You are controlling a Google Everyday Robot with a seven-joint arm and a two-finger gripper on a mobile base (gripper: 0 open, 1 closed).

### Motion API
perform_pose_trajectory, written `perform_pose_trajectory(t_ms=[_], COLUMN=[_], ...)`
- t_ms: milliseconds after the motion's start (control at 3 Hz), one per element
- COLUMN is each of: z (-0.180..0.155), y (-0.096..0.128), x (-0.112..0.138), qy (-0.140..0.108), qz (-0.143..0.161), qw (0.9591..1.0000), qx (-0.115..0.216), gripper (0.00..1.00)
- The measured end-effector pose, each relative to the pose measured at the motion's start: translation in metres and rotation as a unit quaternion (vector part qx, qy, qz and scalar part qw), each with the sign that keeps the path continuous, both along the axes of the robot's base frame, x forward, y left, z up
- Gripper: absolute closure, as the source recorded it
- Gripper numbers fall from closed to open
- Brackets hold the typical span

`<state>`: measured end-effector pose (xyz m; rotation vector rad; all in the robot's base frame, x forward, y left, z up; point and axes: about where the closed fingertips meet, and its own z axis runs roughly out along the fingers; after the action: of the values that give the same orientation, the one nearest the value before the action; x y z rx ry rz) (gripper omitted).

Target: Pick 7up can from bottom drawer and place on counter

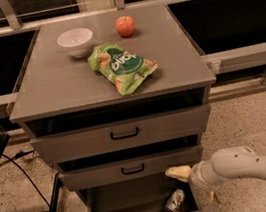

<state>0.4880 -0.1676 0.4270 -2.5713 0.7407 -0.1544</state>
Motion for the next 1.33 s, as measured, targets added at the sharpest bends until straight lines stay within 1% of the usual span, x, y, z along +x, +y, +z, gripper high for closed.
perform_pose_trajectory(t_ms=[333,667,1000,1333], z=[-0.045,-0.047,-0.066,-0.1], y=[0.008,0.009,0.016,0.032], x=[0.002,0.001,0.0,0.008], qy=[-0.022,-0.022,-0.014,-0.017], qz=[0.031,0.035,0.04,0.06], qw=[0.9983,0.9981,0.9981,0.9965], qx=[0.045,0.045,0.045,0.056], gripper=[0.0,0.0,0.0,0.0])
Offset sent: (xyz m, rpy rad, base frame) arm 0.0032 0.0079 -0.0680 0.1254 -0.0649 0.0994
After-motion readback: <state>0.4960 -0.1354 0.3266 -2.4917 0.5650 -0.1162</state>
